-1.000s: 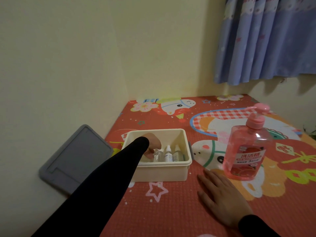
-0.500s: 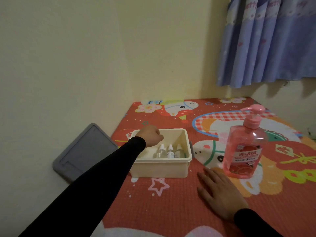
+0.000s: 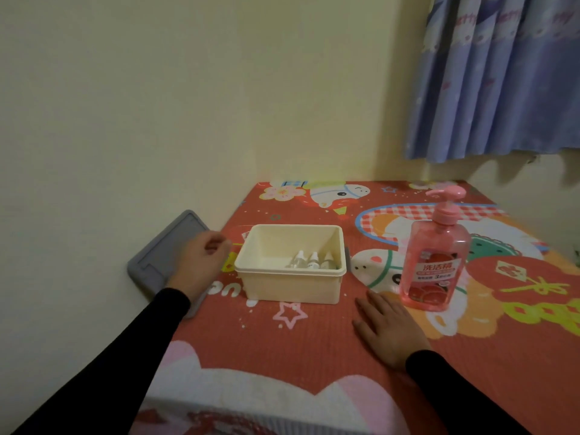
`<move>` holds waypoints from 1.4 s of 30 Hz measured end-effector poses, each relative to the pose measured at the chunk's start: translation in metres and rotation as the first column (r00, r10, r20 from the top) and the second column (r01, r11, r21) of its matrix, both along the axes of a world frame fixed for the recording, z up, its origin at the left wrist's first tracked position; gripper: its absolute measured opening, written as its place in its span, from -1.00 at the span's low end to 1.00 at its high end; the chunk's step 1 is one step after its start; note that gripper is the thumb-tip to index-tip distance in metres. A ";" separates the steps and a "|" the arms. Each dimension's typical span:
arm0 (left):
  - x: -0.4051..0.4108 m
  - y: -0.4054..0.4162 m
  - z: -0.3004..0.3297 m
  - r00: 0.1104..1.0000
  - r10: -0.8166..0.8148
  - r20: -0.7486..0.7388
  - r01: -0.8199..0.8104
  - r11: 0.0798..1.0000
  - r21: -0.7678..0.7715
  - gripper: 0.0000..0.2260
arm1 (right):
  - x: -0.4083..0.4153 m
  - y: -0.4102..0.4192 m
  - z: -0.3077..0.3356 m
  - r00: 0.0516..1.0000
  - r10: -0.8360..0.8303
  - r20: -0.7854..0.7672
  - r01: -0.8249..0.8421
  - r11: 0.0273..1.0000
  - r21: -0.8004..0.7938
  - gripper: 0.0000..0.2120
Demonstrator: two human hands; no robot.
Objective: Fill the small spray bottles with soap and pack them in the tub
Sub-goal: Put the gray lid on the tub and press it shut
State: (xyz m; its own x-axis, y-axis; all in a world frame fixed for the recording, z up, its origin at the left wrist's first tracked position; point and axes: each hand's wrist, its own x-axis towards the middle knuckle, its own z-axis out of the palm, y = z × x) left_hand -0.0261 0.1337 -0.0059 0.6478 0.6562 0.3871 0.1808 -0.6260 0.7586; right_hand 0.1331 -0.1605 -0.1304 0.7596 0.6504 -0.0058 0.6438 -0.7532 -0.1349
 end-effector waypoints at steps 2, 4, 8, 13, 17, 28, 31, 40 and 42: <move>-0.017 0.009 -0.010 0.997 0.065 -0.032 -0.065 0.998 0.007 -0.98 | 0.001 0.000 0.001 1.000 0.007 0.003 -0.007 1.000 -0.015 -0.34; -0.034 0.020 -0.023 0.985 0.148 -0.091 -0.150 0.989 -0.014 -0.94 | 0.000 -0.001 0.000 1.000 0.019 -0.010 -0.020 1.000 -0.018 -0.18; -0.062 0.029 -0.048 0.929 0.338 -0.151 -0.354 0.930 -0.099 -0.86 | 0.001 0.000 -0.003 1.000 0.022 0.001 -0.022 1.000 -0.019 -0.35; -0.086 0.038 -0.069 0.876 0.408 -0.258 -0.469 0.844 -0.259 -0.63 | 0.000 0.001 -0.003 1.000 0.024 -0.003 -0.024 0.999 -0.024 -0.41; -0.084 0.047 -0.081 0.882 0.401 -0.246 -0.468 0.802 -0.370 -0.65 | 0.000 0.000 -0.004 1.000 0.023 -0.002 -0.023 1.000 -0.015 -0.41; -0.056 0.159 -0.164 0.921 0.351 -0.167 -0.385 0.763 -0.519 -0.61 | 0.002 -0.001 -0.006 1.000 0.023 -0.010 -0.024 1.000 -0.012 -0.14; -0.057 0.130 -0.137 0.922 0.349 -0.166 -0.382 0.766 -0.517 -0.76 | 0.002 -0.002 -0.005 1.000 0.022 0.001 -0.022 1.000 -0.003 -0.36; -0.049 0.070 -0.062 0.941 0.332 0.065 -0.265 0.844 -0.467 -0.87 | -0.001 -0.002 -0.001 1.000 0.024 -0.009 -0.024 1.000 0.006 0.07; -0.045 0.068 -0.047 0.944 0.307 0.124 -0.219 0.859 -0.463 -0.87 | 0.000 -0.002 -0.002 1.000 0.020 -0.011 -0.020 1.000 0.010 0.14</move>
